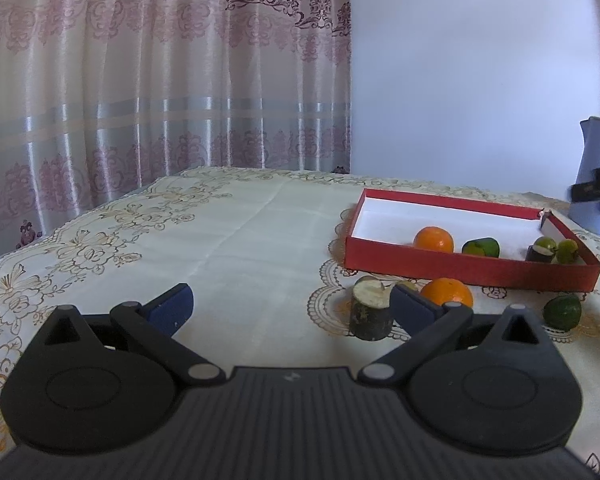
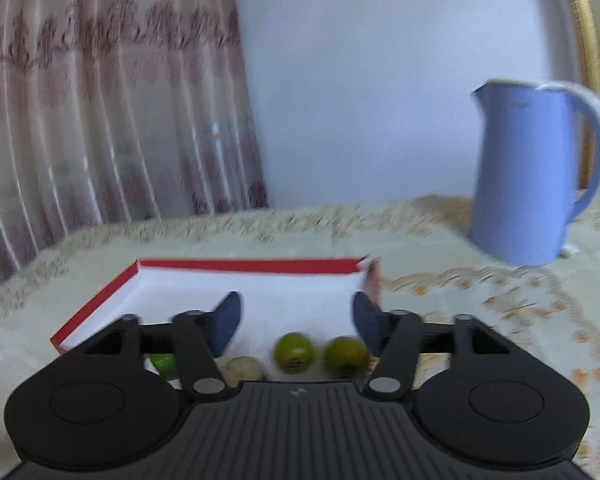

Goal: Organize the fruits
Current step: 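Lift the right gripper away from the tray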

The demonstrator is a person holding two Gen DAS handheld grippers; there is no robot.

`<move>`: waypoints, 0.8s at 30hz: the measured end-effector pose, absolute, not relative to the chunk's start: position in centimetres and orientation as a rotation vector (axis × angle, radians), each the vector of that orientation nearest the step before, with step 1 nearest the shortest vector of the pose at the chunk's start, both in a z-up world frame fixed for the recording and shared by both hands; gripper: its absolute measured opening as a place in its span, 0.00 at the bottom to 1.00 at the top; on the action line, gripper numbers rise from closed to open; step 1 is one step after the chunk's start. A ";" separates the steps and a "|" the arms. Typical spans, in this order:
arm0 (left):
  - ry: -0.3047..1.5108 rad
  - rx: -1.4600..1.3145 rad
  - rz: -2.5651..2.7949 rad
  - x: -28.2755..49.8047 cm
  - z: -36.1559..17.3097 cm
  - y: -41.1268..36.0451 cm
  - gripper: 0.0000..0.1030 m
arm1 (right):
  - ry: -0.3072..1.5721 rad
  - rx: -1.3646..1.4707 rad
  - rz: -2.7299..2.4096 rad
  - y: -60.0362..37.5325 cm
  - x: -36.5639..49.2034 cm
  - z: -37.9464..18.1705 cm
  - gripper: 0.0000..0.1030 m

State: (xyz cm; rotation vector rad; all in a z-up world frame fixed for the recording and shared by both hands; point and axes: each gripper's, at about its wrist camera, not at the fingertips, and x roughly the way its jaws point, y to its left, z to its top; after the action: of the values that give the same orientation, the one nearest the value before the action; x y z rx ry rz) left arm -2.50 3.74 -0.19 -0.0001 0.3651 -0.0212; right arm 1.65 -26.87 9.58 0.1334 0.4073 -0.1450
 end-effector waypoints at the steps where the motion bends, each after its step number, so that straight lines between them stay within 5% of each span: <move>1: 0.368 0.002 -0.020 -2.5 -0.2 3.7 1.00 | 0.390 0.129 -0.159 -27.5 0.8 9.8 0.68; 24: 0.382 0.042 -0.060 -2.5 0.8 0.6 1.00 | 0.330 0.231 -0.335 -36.7 -5.8 5.9 0.68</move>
State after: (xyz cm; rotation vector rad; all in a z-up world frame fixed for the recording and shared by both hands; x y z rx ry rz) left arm -2.54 0.61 0.83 0.0424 0.3822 -0.0601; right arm -5.85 -36.67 5.93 0.2313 0.3296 -0.3346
